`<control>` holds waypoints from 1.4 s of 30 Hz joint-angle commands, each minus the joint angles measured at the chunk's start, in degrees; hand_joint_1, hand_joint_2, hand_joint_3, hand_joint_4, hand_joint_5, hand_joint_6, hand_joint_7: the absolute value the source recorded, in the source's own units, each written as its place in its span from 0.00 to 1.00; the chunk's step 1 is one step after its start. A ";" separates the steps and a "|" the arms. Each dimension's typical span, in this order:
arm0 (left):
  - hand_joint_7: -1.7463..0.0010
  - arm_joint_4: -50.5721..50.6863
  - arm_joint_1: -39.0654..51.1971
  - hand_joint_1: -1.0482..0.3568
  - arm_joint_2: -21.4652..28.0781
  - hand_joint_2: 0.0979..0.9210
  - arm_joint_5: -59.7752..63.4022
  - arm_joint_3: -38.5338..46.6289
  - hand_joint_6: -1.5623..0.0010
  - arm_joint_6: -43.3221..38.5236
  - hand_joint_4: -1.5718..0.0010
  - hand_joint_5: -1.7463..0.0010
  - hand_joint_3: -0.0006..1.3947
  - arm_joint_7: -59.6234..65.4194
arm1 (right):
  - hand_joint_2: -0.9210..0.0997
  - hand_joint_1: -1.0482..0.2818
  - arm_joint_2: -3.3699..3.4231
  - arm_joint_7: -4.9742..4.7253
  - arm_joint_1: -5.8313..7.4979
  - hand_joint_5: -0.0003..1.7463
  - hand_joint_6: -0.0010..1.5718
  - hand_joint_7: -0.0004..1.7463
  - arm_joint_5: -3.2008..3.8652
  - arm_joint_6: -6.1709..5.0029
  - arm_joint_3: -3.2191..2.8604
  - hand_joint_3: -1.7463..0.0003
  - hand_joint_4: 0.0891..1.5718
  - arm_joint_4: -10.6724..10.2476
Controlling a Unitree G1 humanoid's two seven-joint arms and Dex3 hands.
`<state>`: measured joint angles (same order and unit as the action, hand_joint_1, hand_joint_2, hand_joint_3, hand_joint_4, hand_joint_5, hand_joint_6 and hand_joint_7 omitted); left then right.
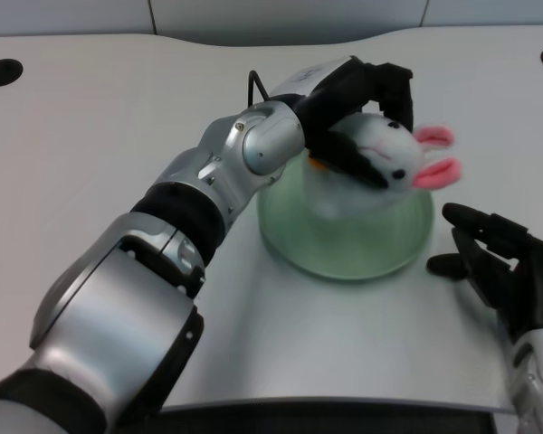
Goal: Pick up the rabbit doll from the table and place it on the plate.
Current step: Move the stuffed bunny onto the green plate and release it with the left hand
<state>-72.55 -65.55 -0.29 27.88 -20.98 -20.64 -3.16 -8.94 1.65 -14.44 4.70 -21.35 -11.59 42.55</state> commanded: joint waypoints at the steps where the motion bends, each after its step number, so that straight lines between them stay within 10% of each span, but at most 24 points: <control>1: 0.00 -1.11 -0.76 0.57 -0.28 0.88 1.01 -0.96 0.53 1.24 0.42 0.00 0.02 -0.24 | 0.00 0.49 0.60 -0.18 0.73 0.48 0.66 0.00 0.22 0.18 0.04 0.90 0.54 -0.72; 27: 0.00 -2.79 -0.16 0.49 0.40 0.90 5.01 -5.11 0.70 5.90 0.61 0.00 0.02 -1.00 | 0.00 0.49 0.94 0.39 1.30 0.48 0.66 0.01 0.60 -0.39 -0.18 0.91 0.54 -1.25; 29: 0.55 -2.93 -0.22 0.43 0.43 0.90 5.58 -5.71 0.63 6.63 0.67 0.32 0.01 -1.22 | 0.00 0.48 1.00 0.37 1.35 0.48 0.66 0.00 0.65 -0.12 -0.26 0.91 0.55 -1.43; 32: 0.90 -2.91 -0.12 0.37 0.54 0.90 6.37 -6.54 0.58 6.84 0.70 0.60 0.00 -0.75 | 0.00 0.49 1.03 0.25 1.47 0.48 0.66 0.00 0.51 0.12 -0.22 0.91 0.55 -1.80; 42: 1.00 -2.95 -0.10 0.21 0.80 0.96 8.92 -8.79 0.81 5.53 0.90 0.76 0.01 -0.64 | 0.00 0.49 0.95 0.08 1.49 0.47 0.66 0.00 0.26 0.39 -0.14 0.90 0.55 -1.85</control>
<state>-75.43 -65.52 0.27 36.63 -29.44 -14.67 -3.82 -8.05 1.77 -13.42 4.71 -21.34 -11.67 41.20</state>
